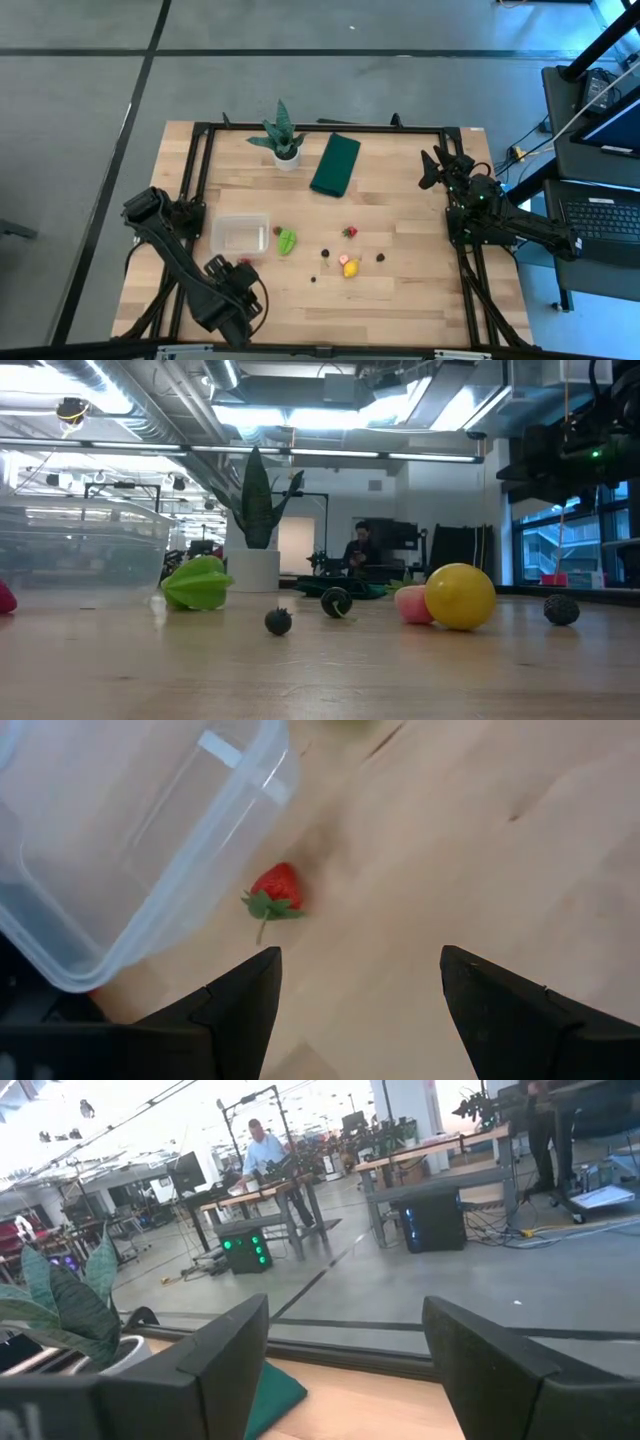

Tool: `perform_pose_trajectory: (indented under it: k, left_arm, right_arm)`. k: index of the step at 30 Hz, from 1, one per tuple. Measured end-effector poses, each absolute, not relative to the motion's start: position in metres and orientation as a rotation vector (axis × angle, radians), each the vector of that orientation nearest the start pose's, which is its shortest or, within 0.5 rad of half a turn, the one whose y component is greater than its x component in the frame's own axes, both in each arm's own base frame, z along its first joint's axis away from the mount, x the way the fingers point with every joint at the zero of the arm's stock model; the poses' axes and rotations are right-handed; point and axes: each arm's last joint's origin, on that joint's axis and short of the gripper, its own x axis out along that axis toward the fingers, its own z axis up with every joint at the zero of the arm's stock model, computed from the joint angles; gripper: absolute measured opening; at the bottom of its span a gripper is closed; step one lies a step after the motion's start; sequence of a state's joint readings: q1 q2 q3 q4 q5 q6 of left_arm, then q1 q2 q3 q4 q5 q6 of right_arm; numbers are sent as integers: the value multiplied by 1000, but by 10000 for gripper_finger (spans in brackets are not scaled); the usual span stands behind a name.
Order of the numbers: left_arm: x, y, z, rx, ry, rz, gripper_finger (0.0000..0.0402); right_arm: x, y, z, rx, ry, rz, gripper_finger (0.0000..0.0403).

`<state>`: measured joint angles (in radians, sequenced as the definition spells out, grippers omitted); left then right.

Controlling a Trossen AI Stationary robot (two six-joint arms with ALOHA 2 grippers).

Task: Pick and placing Produce into tupperware
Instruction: Put the bottom strawberry into the transparent bin

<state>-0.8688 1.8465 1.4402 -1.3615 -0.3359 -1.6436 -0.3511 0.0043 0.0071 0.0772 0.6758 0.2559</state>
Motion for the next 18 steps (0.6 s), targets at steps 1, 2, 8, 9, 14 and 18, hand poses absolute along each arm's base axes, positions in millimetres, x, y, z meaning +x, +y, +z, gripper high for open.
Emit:
perform_pose_trajectory:
  k: [1, 2, 8, 9, 14, 18]
  left_arm:
    - [214, -238, 218, -317, 1225, 783, 263]
    - [212, -236, 213, -306, 1229, 791, 263]
    - [207, -229, 194, -277, 1242, 820, 263]
    - [207, -229, 191, -289, 1242, 812, 263]
    - [210, -232, 176, -374, 1247, 765, 263]
    - [212, -227, 172, -442, 1281, 815, 263]
  right_arm:
    - [79, -48, 173, 239, -209, -1011, 267]
    - [79, -48, 173, 227, -203, -1012, 267]
    - [79, -48, 173, 222, -200, -1012, 267]
    - [79, -48, 173, 222, -200, -1013, 267]
    - [79, -48, 173, 222, -199, -1013, 267]
    - [79, -48, 173, 220, -198, -1013, 267]
